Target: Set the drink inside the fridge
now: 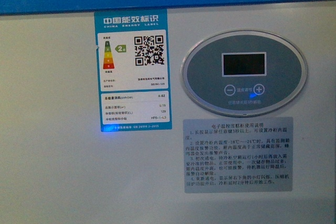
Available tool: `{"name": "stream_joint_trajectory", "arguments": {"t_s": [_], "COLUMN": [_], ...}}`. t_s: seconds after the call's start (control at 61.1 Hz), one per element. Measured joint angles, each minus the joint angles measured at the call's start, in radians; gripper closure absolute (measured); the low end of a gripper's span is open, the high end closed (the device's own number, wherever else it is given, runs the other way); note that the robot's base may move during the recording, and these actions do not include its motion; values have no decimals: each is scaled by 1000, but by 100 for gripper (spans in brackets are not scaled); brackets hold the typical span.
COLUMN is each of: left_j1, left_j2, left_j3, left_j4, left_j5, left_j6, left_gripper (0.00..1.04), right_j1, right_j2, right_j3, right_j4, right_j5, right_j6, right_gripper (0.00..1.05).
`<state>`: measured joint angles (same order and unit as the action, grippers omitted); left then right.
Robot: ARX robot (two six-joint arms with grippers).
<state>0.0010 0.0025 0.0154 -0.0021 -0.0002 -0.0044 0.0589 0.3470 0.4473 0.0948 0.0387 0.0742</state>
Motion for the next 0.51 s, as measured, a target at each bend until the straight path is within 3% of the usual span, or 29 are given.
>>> {"name": "stream_joint_trajectory", "arguments": {"t_s": [0.508], "left_j1": [0], "left_j2": [0], "left_j3": [0], "left_j4": [0], "left_j5": [0], "left_j6": [0], "left_gripper": [8], "right_j1": [1], "right_j2": [-8], "right_j3": [-2], "right_j4": [2], "right_j5": [3], "right_j6": [-5], "right_gripper": [63]}}
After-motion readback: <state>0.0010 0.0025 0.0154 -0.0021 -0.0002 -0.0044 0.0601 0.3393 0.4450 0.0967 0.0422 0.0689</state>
